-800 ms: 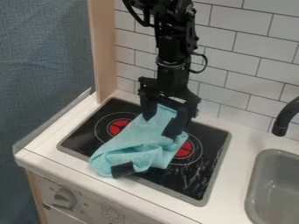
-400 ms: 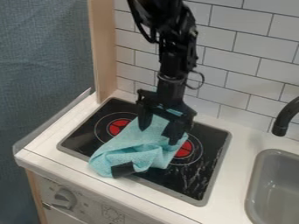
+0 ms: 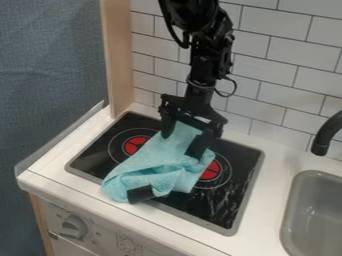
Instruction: Unfold the clothe from the right to left
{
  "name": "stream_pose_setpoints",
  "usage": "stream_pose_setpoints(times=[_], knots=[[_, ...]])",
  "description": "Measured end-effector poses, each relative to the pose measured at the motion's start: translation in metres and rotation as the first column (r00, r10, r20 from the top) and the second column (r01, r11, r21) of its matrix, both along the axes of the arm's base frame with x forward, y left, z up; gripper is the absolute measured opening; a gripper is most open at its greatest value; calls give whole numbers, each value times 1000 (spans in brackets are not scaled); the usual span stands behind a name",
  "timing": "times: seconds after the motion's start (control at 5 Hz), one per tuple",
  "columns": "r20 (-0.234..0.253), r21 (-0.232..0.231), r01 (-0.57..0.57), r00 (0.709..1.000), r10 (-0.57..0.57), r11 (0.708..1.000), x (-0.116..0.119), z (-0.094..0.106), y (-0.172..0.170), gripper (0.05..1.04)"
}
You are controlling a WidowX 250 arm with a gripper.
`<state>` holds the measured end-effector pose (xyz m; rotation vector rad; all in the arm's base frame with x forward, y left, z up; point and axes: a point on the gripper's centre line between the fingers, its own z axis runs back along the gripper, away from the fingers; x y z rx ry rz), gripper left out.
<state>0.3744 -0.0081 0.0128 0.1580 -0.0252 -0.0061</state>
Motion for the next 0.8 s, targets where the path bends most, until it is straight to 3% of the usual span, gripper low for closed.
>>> stream_pose_setpoints(times=[0.4, 0.8], knots=[[-31, -42, 66, 997, -68, 997, 7, -16, -8, 1001], [-26, -39, 120, 992, -121, 992, 9, -23, -18, 944]])
